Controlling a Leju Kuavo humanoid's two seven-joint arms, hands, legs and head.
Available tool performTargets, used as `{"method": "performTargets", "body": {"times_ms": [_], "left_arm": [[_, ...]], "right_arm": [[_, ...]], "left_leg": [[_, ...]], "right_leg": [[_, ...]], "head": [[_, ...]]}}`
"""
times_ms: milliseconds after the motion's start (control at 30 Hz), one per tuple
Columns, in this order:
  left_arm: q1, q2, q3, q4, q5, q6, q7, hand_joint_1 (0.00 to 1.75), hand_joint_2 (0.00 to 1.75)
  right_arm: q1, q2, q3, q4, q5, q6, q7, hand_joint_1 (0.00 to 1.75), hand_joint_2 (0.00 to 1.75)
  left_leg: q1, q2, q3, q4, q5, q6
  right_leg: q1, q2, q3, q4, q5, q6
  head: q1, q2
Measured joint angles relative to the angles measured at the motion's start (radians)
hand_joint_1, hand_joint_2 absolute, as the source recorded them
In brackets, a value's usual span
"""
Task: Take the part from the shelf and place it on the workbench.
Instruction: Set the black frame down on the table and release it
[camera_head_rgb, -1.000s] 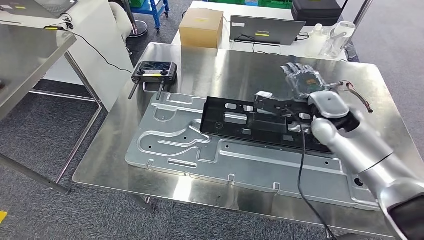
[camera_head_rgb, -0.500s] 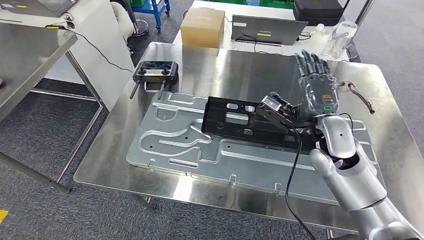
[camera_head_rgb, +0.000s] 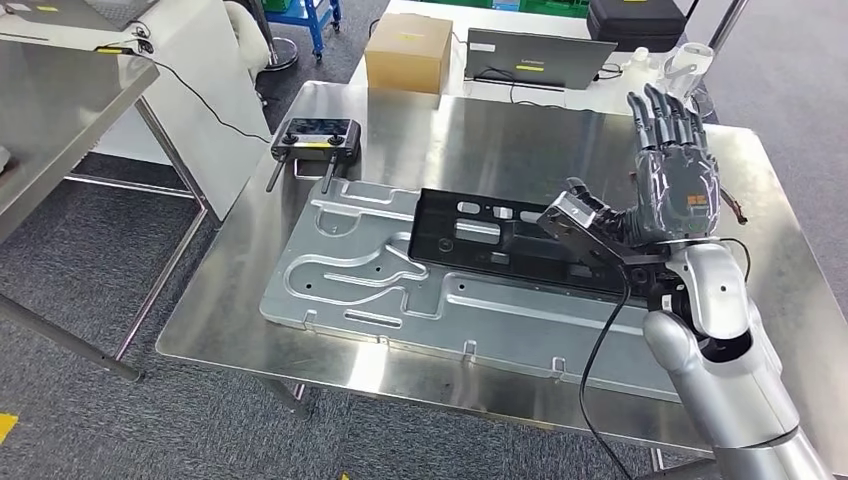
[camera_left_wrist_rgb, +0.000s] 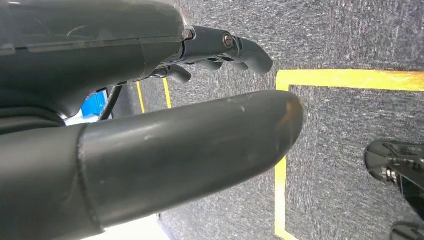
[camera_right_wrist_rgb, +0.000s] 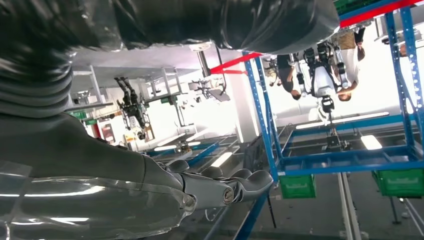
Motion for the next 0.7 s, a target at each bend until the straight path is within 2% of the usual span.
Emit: {"method": "performTargets", "body": {"times_ms": [33,67,100,167,233,267,333,367,400,433,467,500,533,567,600,667,700], "left_arm": [[-0.001,0.000,0.000,0.000,0.000,0.000,0.000,0.00,0.00],[-0.001,0.000,0.000,0.000,0.000,0.000,0.000,0.00,0.00],[-0.002,-0.001,0.000,0.000,-0.001,0.000,0.001,0.00,0.00],[-0.003,-0.001,-0.001,0.000,-0.002,-0.001,0.003,0.00,0.00],[-0.004,-0.001,-0.001,0.000,-0.003,-0.003,0.005,0.00,0.00],[-0.004,-0.001,-0.001,0.000,-0.003,-0.004,0.005,0.00,0.00],[-0.005,0.000,-0.001,0.000,-0.003,-0.007,0.007,0.00,0.00],[-0.005,0.000,-0.001,0.000,-0.003,-0.009,0.008,0.00,0.00],[-0.005,0.000,-0.001,0.000,-0.003,-0.010,0.010,0.00,0.00],[-0.005,0.000,-0.001,0.000,-0.003,-0.010,0.011,0.00,0.00],[-0.005,0.000,-0.001,0.000,-0.003,-0.011,0.012,0.00,0.00],[-0.006,0.000,-0.001,0.000,-0.003,-0.011,0.014,0.00,0.00],[-0.007,0.001,-0.001,0.000,-0.002,-0.011,0.014,0.00,0.00],[-0.008,0.002,-0.001,0.000,-0.002,-0.011,0.015,0.00,0.00],[-0.009,0.003,-0.001,0.000,-0.002,-0.011,0.016,0.00,0.00],[-0.009,0.004,-0.001,0.000,-0.002,-0.011,0.016,0.00,0.00],[-0.009,0.005,-0.001,0.000,-0.002,-0.010,0.016,0.00,0.00]], "right_arm": [[0.000,0.001,-0.001,-0.003,0.000,0.000,0.000,0.00,0.00],[0.001,0.001,-0.002,-0.006,0.001,0.000,0.000,0.00,0.00],[0.002,0.002,-0.003,-0.008,0.002,0.000,0.000,0.00,0.00],[0.005,0.003,-0.004,-0.010,0.010,0.000,0.001,0.00,0.00],[0.008,0.005,-0.004,-0.011,0.019,0.000,0.001,0.00,0.00],[0.009,0.006,-0.003,-0.011,0.024,0.000,0.001,0.00,0.00],[0.015,0.010,-0.002,-0.011,0.033,0.001,0.004,0.00,0.00],[0.020,0.012,-0.001,-0.011,0.037,0.002,0.005,0.00,0.00],[0.025,0.015,0.001,-0.011,0.040,0.002,0.007,0.00,0.00],[0.029,0.016,0.002,-0.011,0.043,0.002,0.008,0.00,0.00],[0.033,0.018,0.002,-0.011,0.045,0.002,0.010,0.00,0.00],[0.036,0.019,0.002,-0.011,0.047,0.001,0.012,0.00,0.00],[0.038,0.019,0.002,-0.011,0.049,0.001,0.013,0.00,0.00],[0.041,0.019,0.002,-0.011,0.049,0.000,0.014,0.00,0.00],[0.044,0.019,0.002,-0.012,0.050,0.000,0.015,0.00,0.00],[0.050,0.020,0.003,-0.015,0.050,-0.001,0.016,0.00,0.00],[0.054,0.020,0.003,-0.017,0.050,-0.001,0.016,0.00,0.00]], "left_leg": [[0.000,-0.001,-0.006,0.010,-0.006,-0.007],[-0.001,-0.002,-0.012,0.020,-0.011,-0.013],[-0.002,-0.003,-0.019,0.027,-0.014,-0.019],[-0.003,-0.003,-0.027,0.034,-0.016,-0.028],[0.000,-0.002,-0.039,0.059,-0.040,-0.039],[0.002,-0.002,-0.053,0.096,-0.070,-0.044],[0.004,-0.001,-0.101,0.215,-0.142,-0.052],[0.004,-0.001,-0.123,0.269,-0.165,-0.054],[0.004,-0.001,-0.132,0.295,-0.167,-0.054],[0.004,-0.001,-0.121,0.281,-0.148,-0.052],[0.004,-0.001,-0.093,0.231,-0.116,-0.047],[0.003,-0.001,-0.054,0.157,-0.086,-0.041],[0.000,-0.001,-0.020,0.093,-0.062,-0.036],[-0.003,-0.001,0.000,0.049,-0.047,-0.031],[-0.006,-0.001,0.008,0.026,-0.040,-0.029],[-0.010,-0.001,-0.002,0.018,-0.021,-0.021],[-0.009,0.001,-0.005,0.010,-0.009,-0.016]], "right_leg": [[0.001,0.000,0.025,-0.050,0.019,-0.001],[0.003,0.001,0.041,-0.081,0.025,-0.006],[0.006,0.001,0.047,-0.098,0.019,-0.012],[0.008,0.001,0.042,-0.105,0.014,-0.029],[0.006,-0.001,0.038,-0.112,0.018,-0.044],[0.005,-0.003,0.035,-0.115,0.022,-0.051],[0.008,-0.006,0.025,-0.115,0.030,-0.059],[0.010,-0.008,0.019,-0.115,0.034,-0.061],[0.011,-0.009,0.012,-0.113,0.038,-0.062],[0.013,-0.009,0.005,-0.111,0.043,-0.062],[0.015,-0.009,0.000,-0.109,0.048,-0.061],[0.016,-0.009,-0.005,-0.108,0.053,-0.059],[0.017,-0.009,-0.008,-0.109,0.059,-0.056],[0.017,-0.010,-0.008,-0.112,0.066,-0.051],[0.016,-0.010,-0.009,-0.116,0.074,-0.045],[0.015,-0.011,-0.008,-0.128,0.093,-0.030],[0.014,-0.010,-0.011,-0.130,0.094,-0.024]], "head": [[0.000,0.000],[0.000,0.000],[0.000,0.000],[0.000,0.000],[0.000,0.000],[0.000,0.000],[0.000,0.000],[0.000,0.000],[0.000,0.000],[0.000,0.000],[0.000,0.000],[0.000,0.000],[0.000,0.000],[0.000,0.000],[0.000,0.000],[0.000,0.000],[0.000,0.000]]}}
